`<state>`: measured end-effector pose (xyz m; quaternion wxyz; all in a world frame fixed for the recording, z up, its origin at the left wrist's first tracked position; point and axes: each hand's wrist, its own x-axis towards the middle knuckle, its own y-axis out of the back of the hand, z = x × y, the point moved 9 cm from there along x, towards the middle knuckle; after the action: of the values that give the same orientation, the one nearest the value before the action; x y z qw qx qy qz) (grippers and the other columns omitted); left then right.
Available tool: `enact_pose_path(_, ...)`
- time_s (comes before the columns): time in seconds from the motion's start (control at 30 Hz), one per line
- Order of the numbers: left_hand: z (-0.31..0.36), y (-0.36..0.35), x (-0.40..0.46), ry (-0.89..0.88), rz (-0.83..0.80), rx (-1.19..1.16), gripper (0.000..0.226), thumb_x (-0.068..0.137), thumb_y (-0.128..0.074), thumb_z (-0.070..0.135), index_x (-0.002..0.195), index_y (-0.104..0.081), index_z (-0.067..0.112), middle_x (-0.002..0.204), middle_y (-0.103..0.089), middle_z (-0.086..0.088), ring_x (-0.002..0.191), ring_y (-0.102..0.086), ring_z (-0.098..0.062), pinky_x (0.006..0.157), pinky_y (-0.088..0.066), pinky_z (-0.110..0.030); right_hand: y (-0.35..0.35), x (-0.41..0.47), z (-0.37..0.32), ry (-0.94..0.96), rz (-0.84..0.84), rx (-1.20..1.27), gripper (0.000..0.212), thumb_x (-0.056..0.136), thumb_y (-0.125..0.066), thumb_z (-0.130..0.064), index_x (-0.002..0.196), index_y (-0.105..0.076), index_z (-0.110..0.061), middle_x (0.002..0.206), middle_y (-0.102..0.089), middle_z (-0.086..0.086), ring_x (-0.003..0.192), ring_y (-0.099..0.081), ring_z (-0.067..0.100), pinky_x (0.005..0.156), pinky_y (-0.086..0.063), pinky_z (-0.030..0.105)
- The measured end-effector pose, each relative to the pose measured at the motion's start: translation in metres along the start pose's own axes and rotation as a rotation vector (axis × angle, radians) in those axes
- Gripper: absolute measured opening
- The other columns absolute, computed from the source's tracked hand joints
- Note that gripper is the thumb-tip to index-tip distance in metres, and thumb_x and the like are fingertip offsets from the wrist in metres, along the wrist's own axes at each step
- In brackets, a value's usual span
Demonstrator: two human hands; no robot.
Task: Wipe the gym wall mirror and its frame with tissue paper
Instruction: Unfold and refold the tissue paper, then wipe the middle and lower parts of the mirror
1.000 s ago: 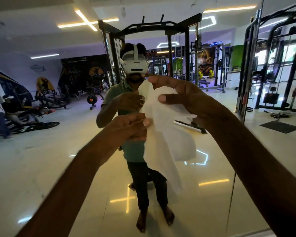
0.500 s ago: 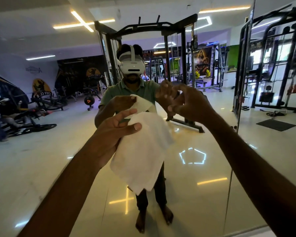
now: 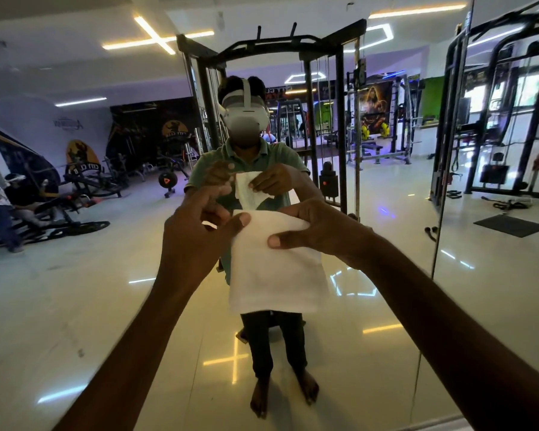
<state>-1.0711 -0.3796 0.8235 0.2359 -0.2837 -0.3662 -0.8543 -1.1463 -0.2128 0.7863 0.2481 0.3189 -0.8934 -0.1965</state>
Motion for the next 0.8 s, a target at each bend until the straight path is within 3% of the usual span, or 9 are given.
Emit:
enact_pose_path(0.07,-0.025,-0.024,-0.015,0.180,-0.219,-0.254,0.054,0.084,-0.079,0.052,0.128,-0.062,0.025,0.114,-0.068,0.005,0.100,-0.065,-0.001,0.076,-0.050,-0.010,-0.009,0.001,-0.002,0.018,-0.065,0.048,0.022,0.094,-0.072,-0.008,0.116,-0.071,-0.007,0.114,-0.075,0.006,0.102,-0.075,0.018,0.088,-0.063,0.033)
enact_pose_path(0.13,-0.044,-0.053,-0.038,0.389,-0.443,-0.606,0.087,0.059,-0.086,0.070,0.127,-0.062,0.022,0.115,-0.075,-0.005,0.108,-0.072,-0.022,0.085,-0.061,-0.030,-0.020,0.002,-0.005,0.023,-0.131,0.067,0.019,0.095,-0.071,-0.006,0.111,-0.070,-0.016,0.108,-0.074,-0.002,0.095,-0.074,0.007,0.079,-0.060,0.021)
enact_pose_path(0.23,-0.063,-0.067,-0.051,0.474,-0.455,-0.758,0.085,0.060,-0.091,0.058,0.129,-0.062,0.016,0.112,-0.076,-0.006,0.113,-0.071,-0.027,0.084,-0.062,-0.037,-0.020,0.012,-0.009,0.113,-0.020,-0.186,0.017,0.091,-0.078,-0.012,0.107,-0.070,-0.012,0.096,-0.068,-0.012,0.082,-0.068,-0.006,0.071,-0.053,0.012)
enact_pose_path(0.37,-0.078,-0.030,-0.040,0.439,-0.119,-0.577,0.043,0.087,-0.071,0.028,0.126,-0.067,0.013,0.108,-0.075,-0.004,0.110,-0.069,-0.031,0.082,-0.057,-0.037,0.002,0.007,-0.004,0.155,0.552,-0.477,0.039,0.085,-0.086,-0.033,0.111,-0.068,-0.012,0.098,-0.060,-0.015,0.082,-0.059,0.002,0.074,-0.052,0.025)
enact_pose_path(0.47,-0.061,0.048,-0.040,0.265,0.464,-0.222,0.035,0.098,-0.069,0.021,0.128,-0.067,0.003,0.112,-0.072,-0.003,0.100,-0.069,-0.020,0.074,-0.051,-0.016,0.005,-0.018,-0.002,0.299,0.947,-0.711,0.059,0.093,-0.073,-0.047,0.134,-0.057,-0.008,0.131,-0.064,0.009,0.117,-0.062,0.026,0.092,-0.056,0.042)
enact_pose_path(0.57,-0.034,0.059,-0.040,-0.107,0.739,0.059,0.043,0.103,-0.057,0.021,0.142,-0.057,0.001,0.129,-0.068,-0.018,0.107,-0.071,-0.028,0.085,-0.060,-0.025,-0.007,-0.011,0.025,0.315,0.913,-0.855,0.089,0.093,-0.063,-0.060,0.157,-0.032,-0.006,0.164,-0.032,0.025,0.154,-0.027,0.042,0.125,-0.024,0.053)
enact_pose_path(0.67,-0.056,-0.029,-0.012,-0.209,0.442,0.407,0.059,0.101,-0.040,0.017,0.159,-0.029,0.011,0.157,-0.043,-0.026,0.136,-0.052,-0.046,0.102,-0.051,-0.062,-0.024,0.011,0.057,0.185,0.719,-1.065,0.105,0.093,-0.052,-0.073,0.166,-0.016,-0.006,0.172,-0.001,0.026,0.161,0.003,0.040,0.129,0.007,0.053)
enact_pose_path(0.73,-0.081,-0.099,-0.004,-0.209,0.139,0.648,0.075,0.099,-0.049,0.027,0.164,-0.014,0.012,0.168,-0.018,-0.025,0.154,-0.021,-0.046,0.118,-0.030,-0.066,-0.028,0.023,0.078,0.109,0.641,-1.153,0.107,0.093,-0.041,-0.079,0.166,-0.011,-0.006,0.172,0.007,0.025,0.160,0.011,0.041,0.125,0.018,0.053)
enact_pose_path(0.8,-0.100,-0.138,-0.003,-0.253,0.023,0.775,0.082,0.101,-0.047,0.045,0.164,-0.013,0.007,0.170,-0.007,-0.025,0.157,-0.008,-0.045,0.122,-0.018,-0.067,-0.024,0.031,0.094,0.101,0.633,-1.139,0.107,0.093,-0.032,-0.081,0.165,-0.012,-0.004,0.172,0.007,0.026,0.160,0.008,0.043,0.124,0.021,0.054)
